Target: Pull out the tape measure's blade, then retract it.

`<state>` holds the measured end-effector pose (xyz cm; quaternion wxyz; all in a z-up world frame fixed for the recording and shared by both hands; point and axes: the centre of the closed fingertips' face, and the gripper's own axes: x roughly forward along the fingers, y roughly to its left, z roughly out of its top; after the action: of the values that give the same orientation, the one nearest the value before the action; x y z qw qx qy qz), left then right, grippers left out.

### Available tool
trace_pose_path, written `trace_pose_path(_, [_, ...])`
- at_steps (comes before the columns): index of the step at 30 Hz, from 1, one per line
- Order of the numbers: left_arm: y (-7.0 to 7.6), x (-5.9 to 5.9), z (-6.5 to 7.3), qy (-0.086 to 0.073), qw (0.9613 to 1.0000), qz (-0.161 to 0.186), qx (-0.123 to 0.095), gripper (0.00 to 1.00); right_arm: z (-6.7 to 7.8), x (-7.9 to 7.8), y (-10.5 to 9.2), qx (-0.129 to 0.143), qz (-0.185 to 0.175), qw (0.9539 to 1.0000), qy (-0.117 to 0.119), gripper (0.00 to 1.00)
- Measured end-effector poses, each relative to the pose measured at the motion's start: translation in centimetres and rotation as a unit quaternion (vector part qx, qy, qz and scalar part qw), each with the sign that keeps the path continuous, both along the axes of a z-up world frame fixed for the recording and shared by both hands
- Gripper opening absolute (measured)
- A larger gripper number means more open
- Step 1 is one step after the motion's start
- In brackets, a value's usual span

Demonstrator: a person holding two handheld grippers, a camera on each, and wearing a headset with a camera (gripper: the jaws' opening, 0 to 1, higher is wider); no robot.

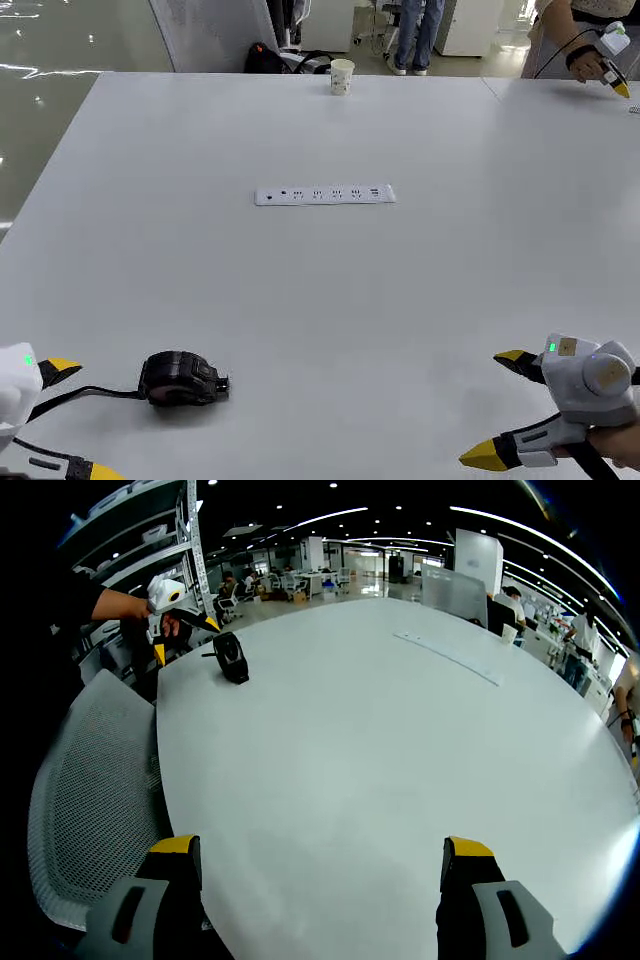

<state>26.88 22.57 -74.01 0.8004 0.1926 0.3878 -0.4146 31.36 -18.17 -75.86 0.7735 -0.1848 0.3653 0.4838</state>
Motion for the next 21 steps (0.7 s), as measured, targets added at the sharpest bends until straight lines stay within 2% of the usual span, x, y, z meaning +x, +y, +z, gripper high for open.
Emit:
trace_pose_path(1, [-0.1,0.1,0.0,0.000,1.0000,-0.007,0.006,0.99,0.1,0.2,0.3,0.006,0.004,1.0000,-0.005,0.99])
trace_pose_path(2, [-0.2,0.4,0.0,0.002,0.9998,-0.010,0.014,0.99,0.5,0.6,1.0,0.018,0.016,0.9995,-0.020,0.99])
trace_pose_path(3, [-0.4,0.5,0.0,0.004,0.9998,-0.014,0.016,0.99,0.5,0.7,1.1,0.015,0.017,0.9995,-0.023,0.99])
trace_pose_path(9, [-1.0,1.3,0.0,0.011,0.9982,-0.047,0.035,0.99,0.6,1.3,2.6,0.019,0.043,0.9985,-0.029,0.99])
trace_pose_path(10, [-0.8,1.5,-0.2,0.009,0.9966,-0.063,0.053,0.99,0.6,1.4,2.8,0.019,0.048,0.9982,-0.030,0.99])
trace_pose_path(11, [-0.9,1.6,-0.2,0.007,0.9960,-0.069,0.056,0.99,0.5,1.5,3.0,0.019,0.049,0.9981,-0.030,0.99])
trace_pose_path(16, [-1.4,2.8,0.2,0.003,0.9938,-0.091,0.064,0.99,0.5,2.1,3.8,0.016,0.064,0.9974,-0.030,0.99])
trace_pose_path(19, [-2.1,2.8,0.5,0.008,0.9929,-0.106,0.054,0.99,0.6,2.4,4.3,0.016,0.066,0.9973,-0.028,0.99])
trace_pose_path(21, [-2.1,2.9,0.2,0.010,0.9906,-0.121,0.064,0.99,0.7,2.6,4.8,0.017,0.072,0.9968,-0.029,0.99])
